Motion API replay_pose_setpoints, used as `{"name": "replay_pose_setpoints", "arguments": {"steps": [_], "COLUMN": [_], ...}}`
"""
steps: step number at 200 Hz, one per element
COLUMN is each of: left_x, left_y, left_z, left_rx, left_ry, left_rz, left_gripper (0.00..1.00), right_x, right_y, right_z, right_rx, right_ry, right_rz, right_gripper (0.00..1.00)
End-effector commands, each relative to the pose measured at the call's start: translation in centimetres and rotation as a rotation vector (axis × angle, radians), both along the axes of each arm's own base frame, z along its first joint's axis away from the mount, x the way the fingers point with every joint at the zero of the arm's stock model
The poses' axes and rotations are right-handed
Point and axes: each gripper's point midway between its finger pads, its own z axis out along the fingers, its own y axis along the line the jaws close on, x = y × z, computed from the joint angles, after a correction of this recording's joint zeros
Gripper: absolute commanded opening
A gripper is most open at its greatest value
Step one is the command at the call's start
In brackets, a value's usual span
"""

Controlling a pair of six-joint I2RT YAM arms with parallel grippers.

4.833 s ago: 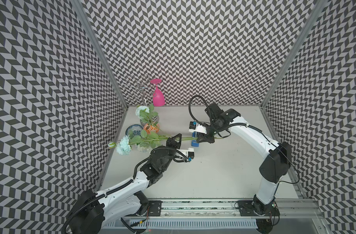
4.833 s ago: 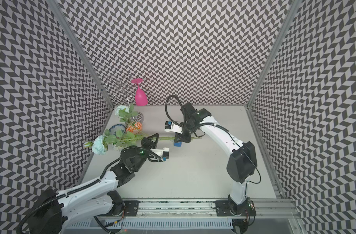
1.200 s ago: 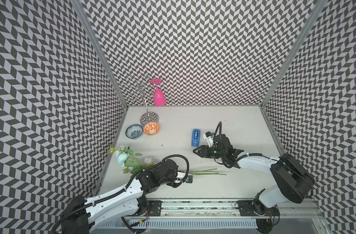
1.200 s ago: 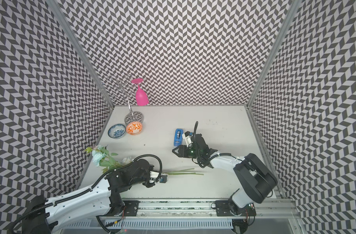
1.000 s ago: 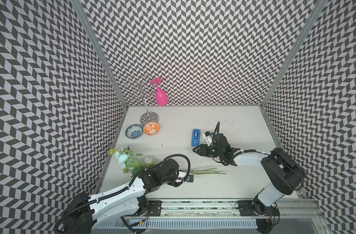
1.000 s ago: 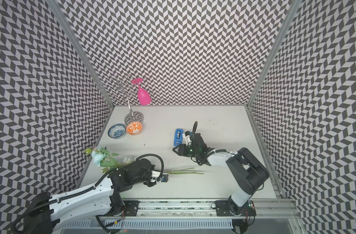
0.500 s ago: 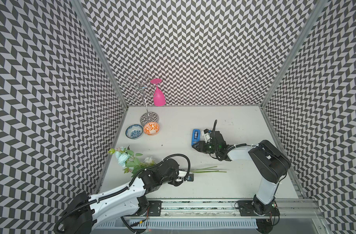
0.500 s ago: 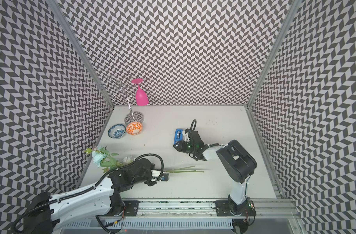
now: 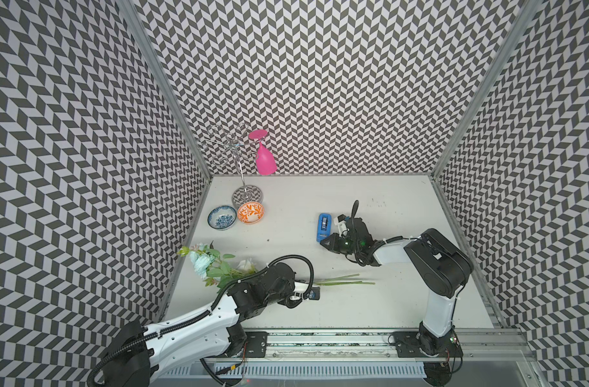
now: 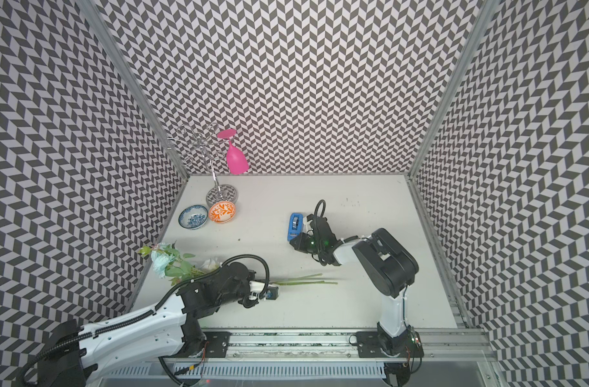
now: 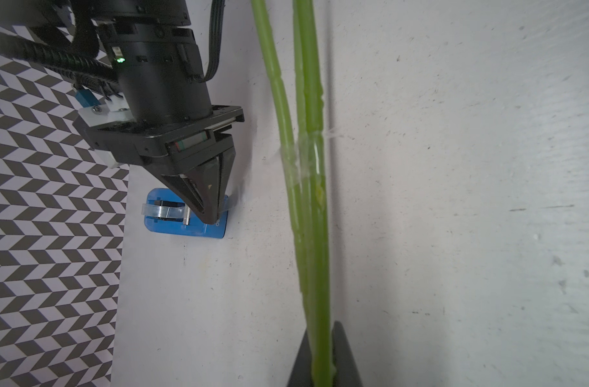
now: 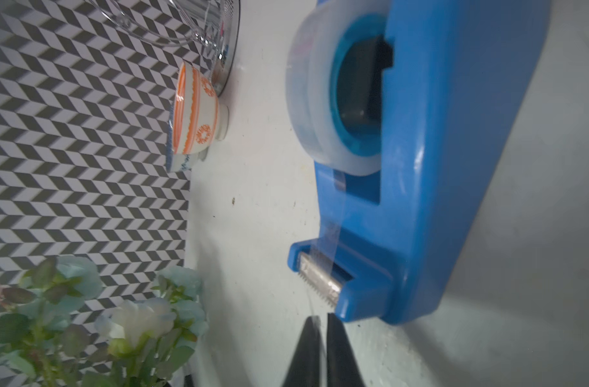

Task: Wrap bouquets with tape
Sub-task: Tear off the tape using the Tape Cutter.

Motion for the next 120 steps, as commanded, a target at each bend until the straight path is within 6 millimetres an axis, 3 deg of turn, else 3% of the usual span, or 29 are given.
{"name": "replay_pose_setpoints", "arguments": {"steps": [1, 74, 120], "left_x": [0.4, 0.7, 1.1], "left_y": [-0.1, 0.0, 0.1], "left_z": [0.7, 1.1, 1.7], "left_rx": [-0.024, -0.026, -0.039], "left_ry": [-0.029, -0.046, -0.075], "left_rz": [0.009, 0.019, 0.033], "left_gripper": [0.00, 0.00, 0.00], "right_x": [0.9, -2.2, -4.1], "right_y": [-0.1, -1.2, -1.4], "right_z": [0.2, -4.6, -6.2], "right_rx": [0.018, -0.015, -0.044], "right_ry": [-0.021, 0.131, 0.180], "right_rz": [-0.037, -0.028, -0.012], "right_gripper": [0.00, 0.00, 0.00]}}
